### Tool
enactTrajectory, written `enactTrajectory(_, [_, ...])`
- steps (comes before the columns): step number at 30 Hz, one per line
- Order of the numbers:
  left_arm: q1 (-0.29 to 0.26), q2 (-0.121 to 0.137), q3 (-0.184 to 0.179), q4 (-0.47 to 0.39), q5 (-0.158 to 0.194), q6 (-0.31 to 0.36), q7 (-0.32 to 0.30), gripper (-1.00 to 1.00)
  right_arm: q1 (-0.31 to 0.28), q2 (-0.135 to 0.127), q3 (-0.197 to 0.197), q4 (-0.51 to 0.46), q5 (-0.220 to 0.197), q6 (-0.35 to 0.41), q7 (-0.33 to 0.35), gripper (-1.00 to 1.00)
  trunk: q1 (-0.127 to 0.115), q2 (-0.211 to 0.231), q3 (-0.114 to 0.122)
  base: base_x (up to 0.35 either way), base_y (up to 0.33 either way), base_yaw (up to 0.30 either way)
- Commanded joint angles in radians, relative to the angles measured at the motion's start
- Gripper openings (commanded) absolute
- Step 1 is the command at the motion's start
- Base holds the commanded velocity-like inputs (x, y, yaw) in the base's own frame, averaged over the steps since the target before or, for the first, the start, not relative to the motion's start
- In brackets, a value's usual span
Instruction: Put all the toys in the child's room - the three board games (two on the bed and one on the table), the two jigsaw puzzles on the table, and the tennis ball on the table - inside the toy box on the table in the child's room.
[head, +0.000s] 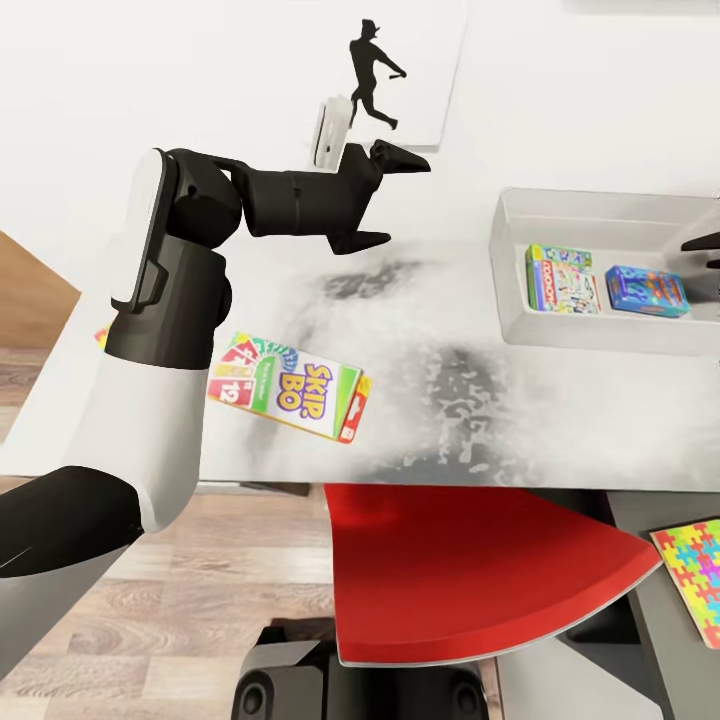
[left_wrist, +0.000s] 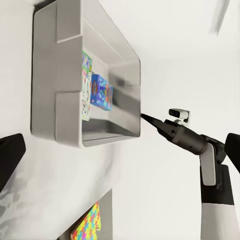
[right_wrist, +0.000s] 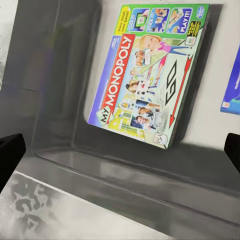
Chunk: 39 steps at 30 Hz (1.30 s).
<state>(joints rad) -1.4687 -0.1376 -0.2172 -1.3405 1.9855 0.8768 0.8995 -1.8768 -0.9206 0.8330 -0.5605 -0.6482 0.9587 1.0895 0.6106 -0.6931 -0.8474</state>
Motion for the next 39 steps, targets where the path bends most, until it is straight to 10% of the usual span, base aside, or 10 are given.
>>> enactTrajectory(1, [-0.001,-0.001,0.001,0.0,0.009,0.001,0.01,1.0,-0.002,-0.001,0.006,0.0,-0.003,0.004,0.002,1.0,0.0,-0.001,0.001,-0.004,0.0,0.0])
enactTrajectory(39, [0.001,0.0,0.0,0.0,0.01,0.001,0.007,1.0,0.036,0.005,0.006,-0.009,-0.003,-0.007,-0.003,1.0,0.0,-0.001,0.062,-0.051,0.099,0.0])
